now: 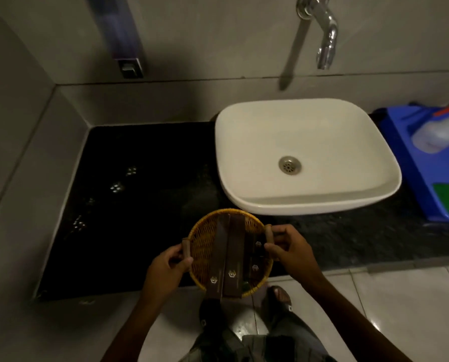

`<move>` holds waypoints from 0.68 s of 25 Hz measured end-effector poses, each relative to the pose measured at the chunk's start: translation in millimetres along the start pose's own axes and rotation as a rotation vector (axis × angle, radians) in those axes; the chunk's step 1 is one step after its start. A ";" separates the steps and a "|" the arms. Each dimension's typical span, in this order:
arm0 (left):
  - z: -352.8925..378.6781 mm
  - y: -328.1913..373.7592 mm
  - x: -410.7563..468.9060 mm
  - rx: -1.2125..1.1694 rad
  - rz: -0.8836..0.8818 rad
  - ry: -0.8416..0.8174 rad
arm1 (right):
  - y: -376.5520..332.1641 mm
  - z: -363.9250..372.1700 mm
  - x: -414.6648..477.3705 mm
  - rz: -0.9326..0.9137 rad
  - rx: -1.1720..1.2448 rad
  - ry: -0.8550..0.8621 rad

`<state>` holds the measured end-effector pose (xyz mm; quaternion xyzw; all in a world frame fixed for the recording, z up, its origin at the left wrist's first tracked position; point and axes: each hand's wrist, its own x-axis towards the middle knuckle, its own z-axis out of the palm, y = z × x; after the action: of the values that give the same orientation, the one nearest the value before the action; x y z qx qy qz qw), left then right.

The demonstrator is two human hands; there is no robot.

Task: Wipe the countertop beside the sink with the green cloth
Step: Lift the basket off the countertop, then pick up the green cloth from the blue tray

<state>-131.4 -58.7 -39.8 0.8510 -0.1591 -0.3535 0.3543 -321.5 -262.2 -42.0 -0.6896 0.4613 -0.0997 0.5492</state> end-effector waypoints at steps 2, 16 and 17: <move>-0.2 11.3 -0.1 0.157 0.022 0.114 | 1.2 -10.4 3.6 -0.052 -0.071 -0.009; 280.8 324.0 10.5 0.266 1.060 0.103 | 72.4 -385.8 85.7 -0.015 -0.288 0.633; 311.0 340.8 7.8 0.250 1.146 0.027 | 86.2 -416.5 95.0 0.068 -0.349 0.657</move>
<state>-355.0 -453.3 45.0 0.6689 -0.6298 -0.0732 0.3881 -582.5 -607.7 6.7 -0.6883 0.6458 -0.2175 0.2489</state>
